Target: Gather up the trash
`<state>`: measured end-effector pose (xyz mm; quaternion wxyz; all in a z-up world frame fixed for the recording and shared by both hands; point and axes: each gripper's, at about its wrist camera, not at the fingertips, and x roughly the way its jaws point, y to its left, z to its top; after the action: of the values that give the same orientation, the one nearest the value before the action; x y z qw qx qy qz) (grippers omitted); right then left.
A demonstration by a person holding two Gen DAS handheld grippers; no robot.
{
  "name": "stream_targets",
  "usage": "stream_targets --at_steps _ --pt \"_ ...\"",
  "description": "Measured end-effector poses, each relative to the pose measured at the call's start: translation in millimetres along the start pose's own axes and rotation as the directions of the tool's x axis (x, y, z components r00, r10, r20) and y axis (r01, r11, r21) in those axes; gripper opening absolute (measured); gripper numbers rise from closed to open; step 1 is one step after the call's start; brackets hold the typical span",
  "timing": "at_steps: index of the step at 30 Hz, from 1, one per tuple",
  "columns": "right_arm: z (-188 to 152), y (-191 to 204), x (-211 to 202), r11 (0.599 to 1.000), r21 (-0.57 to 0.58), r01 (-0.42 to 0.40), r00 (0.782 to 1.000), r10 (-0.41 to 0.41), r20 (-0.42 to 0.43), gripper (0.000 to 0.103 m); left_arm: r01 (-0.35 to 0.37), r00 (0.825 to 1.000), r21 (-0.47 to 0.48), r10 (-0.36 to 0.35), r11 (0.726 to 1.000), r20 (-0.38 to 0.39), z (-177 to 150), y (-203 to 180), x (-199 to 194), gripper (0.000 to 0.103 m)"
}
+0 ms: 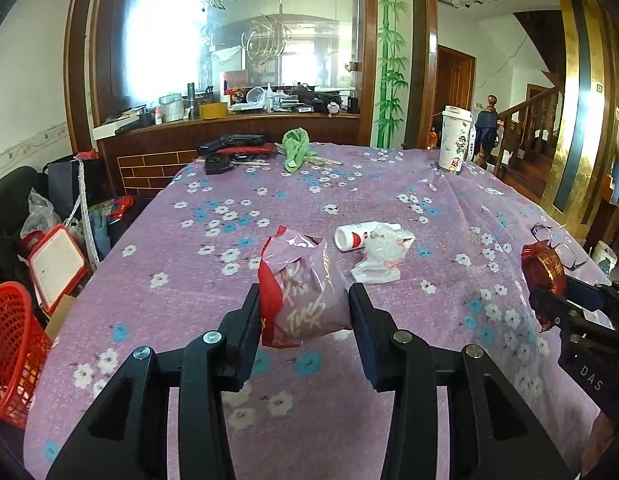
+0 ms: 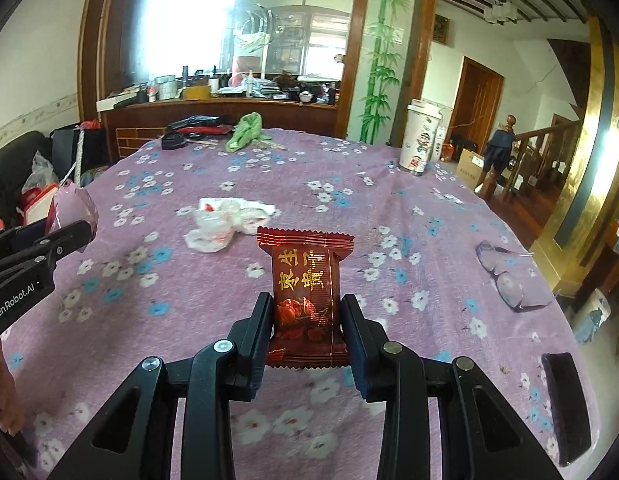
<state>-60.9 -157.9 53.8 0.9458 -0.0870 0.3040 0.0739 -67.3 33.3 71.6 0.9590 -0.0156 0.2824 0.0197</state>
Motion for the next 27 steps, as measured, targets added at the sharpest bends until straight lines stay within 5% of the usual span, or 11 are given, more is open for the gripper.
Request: stream_targets --at_steps 27 --pt "-2 84 -27 0.985 -0.173 -0.01 1.0 0.014 0.024 0.037 -0.053 0.998 -0.097 0.055 0.994 0.018 -31 75 -40 0.041"
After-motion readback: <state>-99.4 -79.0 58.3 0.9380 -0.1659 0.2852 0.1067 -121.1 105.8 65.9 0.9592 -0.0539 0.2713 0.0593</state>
